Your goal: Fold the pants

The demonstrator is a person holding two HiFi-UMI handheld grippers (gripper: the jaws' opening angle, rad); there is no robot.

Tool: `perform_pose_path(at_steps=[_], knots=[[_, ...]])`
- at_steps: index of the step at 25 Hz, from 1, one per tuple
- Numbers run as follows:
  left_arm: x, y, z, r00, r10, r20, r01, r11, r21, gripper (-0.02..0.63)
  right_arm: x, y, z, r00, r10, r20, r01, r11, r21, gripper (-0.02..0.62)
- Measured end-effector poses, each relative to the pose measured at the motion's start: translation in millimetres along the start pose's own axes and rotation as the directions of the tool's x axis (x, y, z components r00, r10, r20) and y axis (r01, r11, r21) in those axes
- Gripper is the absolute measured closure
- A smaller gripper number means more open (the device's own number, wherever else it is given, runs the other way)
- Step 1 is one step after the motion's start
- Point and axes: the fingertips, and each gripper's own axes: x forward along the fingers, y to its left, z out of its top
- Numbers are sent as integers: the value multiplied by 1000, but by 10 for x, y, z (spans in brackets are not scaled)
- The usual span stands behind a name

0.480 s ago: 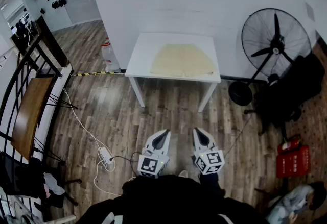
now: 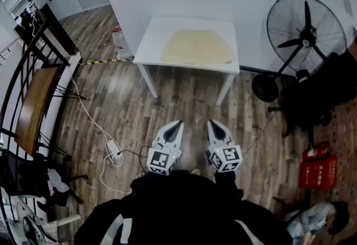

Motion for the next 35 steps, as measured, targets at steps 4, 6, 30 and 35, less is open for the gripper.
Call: perform_pose_path(at_steps=[4,6,30,35], knots=[[108,-67,22,999,33,10,-33,999,-16,604,-18,-115,27,1000,1,2,-1,1000,5,594],[114,-121,1,999,32,1,-32,999,-14,604,-37,-119,47,1000,3,9,-3,1000,17,594],[2122,1266,120,982,-189,7,189,981,-37,604,2015,-782,457,987,-162,19,163,983,-79,594],[2623,1709,173,962,-274,-15,273,961,-32,604,2572,-1007,544,967,-256,15,256,965,-52,594]])
